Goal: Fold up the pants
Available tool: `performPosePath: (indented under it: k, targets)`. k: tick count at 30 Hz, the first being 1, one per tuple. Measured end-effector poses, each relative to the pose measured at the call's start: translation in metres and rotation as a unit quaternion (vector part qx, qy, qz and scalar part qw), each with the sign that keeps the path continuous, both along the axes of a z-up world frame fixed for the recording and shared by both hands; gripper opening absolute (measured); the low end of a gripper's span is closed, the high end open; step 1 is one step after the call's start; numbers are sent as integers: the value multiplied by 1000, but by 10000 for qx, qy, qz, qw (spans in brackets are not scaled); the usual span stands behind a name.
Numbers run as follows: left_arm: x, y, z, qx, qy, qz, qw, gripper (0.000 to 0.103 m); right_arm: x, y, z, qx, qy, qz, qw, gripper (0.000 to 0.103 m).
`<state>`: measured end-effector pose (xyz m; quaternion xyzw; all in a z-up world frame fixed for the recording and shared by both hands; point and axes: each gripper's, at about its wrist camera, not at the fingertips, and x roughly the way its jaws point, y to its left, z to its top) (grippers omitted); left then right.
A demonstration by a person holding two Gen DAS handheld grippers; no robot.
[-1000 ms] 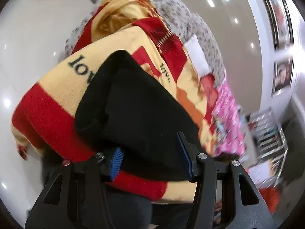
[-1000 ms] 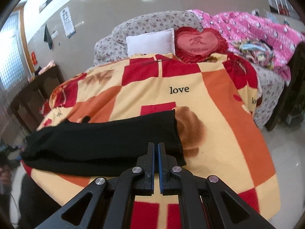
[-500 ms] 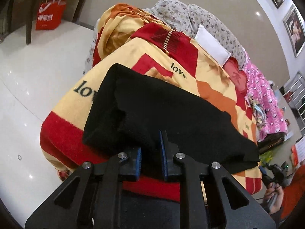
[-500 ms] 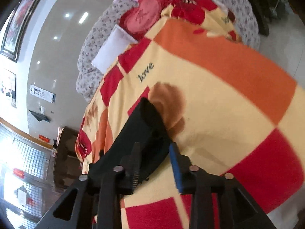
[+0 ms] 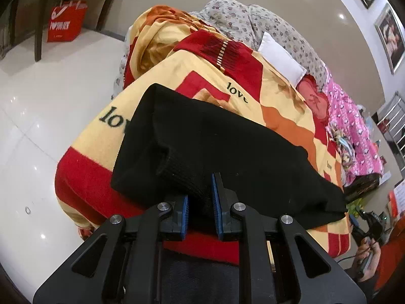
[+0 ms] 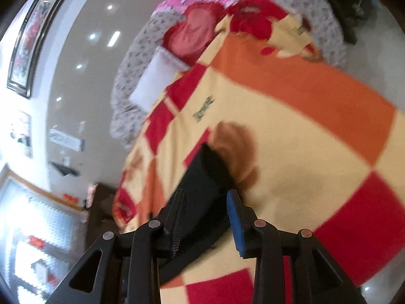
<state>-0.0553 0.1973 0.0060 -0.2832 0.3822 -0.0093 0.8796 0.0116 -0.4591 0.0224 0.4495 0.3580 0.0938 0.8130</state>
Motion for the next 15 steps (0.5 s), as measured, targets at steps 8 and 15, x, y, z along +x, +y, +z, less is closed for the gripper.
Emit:
performPosePath:
  k: [8, 15]
  targets:
    - [1, 0, 3, 45, 17, -40, 10000, 14, 28, 15, -31, 262, 588, 154, 9978, 32]
    - [-9, -6, 18, 514, -272, 27, 9983, 5, 27, 32, 0, -1134, 68, 351, 9929, 4]
